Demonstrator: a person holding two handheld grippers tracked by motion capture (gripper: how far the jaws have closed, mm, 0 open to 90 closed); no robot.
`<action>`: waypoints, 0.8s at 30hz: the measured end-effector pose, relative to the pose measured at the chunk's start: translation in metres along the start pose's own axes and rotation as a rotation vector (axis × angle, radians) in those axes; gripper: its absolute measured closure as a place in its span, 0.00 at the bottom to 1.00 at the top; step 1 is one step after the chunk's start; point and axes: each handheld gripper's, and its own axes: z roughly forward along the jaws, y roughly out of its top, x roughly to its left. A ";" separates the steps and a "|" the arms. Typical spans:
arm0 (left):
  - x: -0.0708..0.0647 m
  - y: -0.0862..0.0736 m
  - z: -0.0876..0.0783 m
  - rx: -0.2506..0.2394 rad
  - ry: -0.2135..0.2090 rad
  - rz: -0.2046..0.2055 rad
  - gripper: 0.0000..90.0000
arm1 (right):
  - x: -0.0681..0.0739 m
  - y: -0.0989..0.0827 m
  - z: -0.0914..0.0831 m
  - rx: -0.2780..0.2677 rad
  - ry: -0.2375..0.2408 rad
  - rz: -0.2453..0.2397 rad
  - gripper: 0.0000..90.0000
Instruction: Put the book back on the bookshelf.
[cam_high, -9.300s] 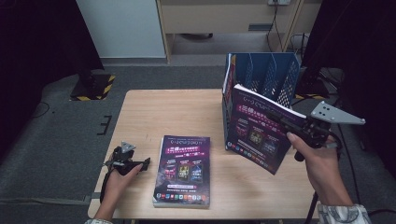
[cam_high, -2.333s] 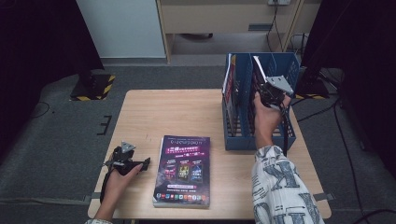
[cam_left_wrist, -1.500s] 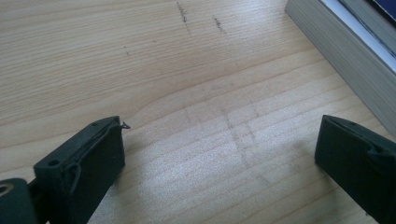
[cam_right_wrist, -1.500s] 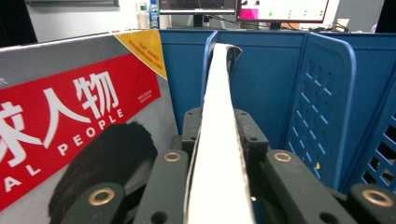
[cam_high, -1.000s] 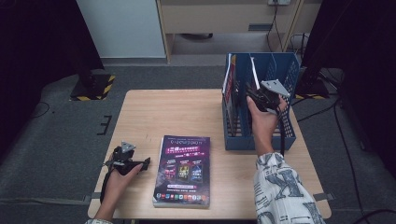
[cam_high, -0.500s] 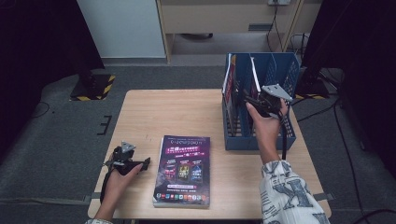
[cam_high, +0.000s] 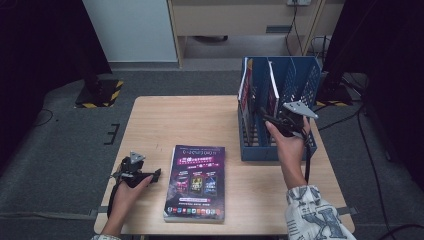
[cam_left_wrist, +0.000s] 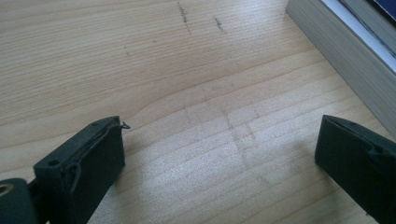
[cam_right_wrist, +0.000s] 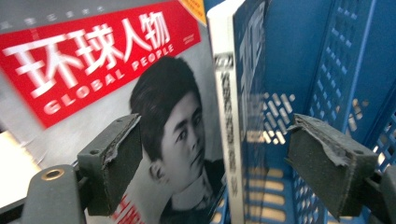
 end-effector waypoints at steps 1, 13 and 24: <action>0.000 0.000 0.000 0.000 0.000 0.000 0.01 | 0.000 0.000 0.000 0.000 0.000 0.000 0.21; 0.000 0.000 0.000 0.000 0.003 -0.004 0.01 | 0.001 -0.032 -0.031 0.002 0.074 0.025 0.16; 0.000 0.001 0.001 0.003 -0.001 -0.002 0.00 | 0.024 -0.054 -0.046 -0.007 0.153 -0.027 0.13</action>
